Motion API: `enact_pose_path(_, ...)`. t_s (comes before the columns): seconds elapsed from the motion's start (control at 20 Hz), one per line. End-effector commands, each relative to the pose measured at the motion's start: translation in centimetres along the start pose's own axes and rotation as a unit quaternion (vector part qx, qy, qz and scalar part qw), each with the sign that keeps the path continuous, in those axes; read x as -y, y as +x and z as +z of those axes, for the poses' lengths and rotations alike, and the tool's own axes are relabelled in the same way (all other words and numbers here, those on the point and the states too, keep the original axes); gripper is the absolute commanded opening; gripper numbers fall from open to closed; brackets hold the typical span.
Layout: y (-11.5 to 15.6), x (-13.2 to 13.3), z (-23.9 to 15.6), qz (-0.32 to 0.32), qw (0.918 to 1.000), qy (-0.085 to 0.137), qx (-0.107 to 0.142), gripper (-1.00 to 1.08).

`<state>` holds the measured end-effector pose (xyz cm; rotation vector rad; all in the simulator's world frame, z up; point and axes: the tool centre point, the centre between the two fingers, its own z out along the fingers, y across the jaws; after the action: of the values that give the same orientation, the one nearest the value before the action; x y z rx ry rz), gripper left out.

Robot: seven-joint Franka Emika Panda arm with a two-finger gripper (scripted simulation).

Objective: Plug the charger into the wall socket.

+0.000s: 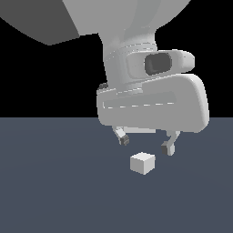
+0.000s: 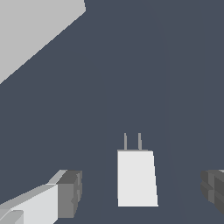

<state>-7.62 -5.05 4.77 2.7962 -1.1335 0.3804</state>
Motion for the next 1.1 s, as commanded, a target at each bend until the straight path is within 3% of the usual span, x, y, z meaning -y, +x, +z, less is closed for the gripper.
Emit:
enact_pose_path(0.0, -0.3, -0.1, 1.1, 0.001, 1.0000, 0.000, 0.000, 1.00)
enact_pose_path(0.5, -1.0, -0.1, 3.5, 0.002, 1.0000, 0.000, 0.000, 1.00)
enact_pose_path(0.55, -1.0, -0.1, 3.5, 0.002, 1.0000, 0.000, 0.000, -1.00)
enact_pose_path(1.05, -1.0, 0.0, 3.5, 0.002, 1.0000, 0.000, 0.000, -1.00)
